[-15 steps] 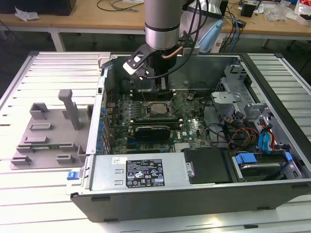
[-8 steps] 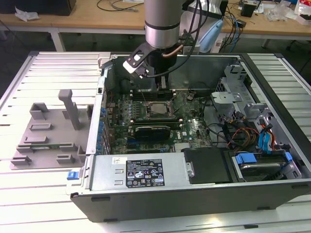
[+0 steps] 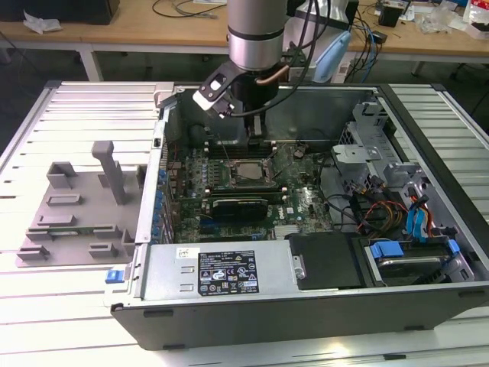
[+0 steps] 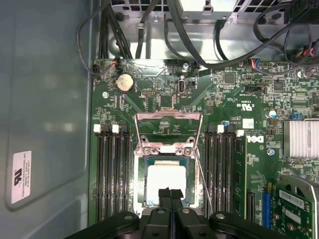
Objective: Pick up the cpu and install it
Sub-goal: 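Close the cpu cover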
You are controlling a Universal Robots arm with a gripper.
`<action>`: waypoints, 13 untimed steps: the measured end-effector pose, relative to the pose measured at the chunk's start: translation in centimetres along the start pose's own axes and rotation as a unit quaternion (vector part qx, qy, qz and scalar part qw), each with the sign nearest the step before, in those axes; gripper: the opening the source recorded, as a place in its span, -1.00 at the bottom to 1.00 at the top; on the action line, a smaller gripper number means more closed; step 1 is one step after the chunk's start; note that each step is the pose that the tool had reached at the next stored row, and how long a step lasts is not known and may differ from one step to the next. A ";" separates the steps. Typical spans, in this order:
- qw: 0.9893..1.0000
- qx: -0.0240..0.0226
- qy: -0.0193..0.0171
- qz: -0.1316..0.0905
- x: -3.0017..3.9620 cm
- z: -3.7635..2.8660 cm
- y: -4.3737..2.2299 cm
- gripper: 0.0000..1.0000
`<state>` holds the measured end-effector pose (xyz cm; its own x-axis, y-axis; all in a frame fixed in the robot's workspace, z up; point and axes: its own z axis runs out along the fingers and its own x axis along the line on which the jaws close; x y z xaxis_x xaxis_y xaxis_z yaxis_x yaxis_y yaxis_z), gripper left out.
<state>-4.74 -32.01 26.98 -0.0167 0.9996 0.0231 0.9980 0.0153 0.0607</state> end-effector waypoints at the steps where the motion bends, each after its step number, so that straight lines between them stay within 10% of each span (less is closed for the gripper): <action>1: 1.000 0.000 0.000 0.000 0.01 -0.32 0.02 -0.79; 13: 1.000 0.000 0.000 0.000 0.02 -1.23 0.41 -0.79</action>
<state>-4.40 -32.01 28.23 -0.0167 0.9996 0.0230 0.9980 0.0153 0.0606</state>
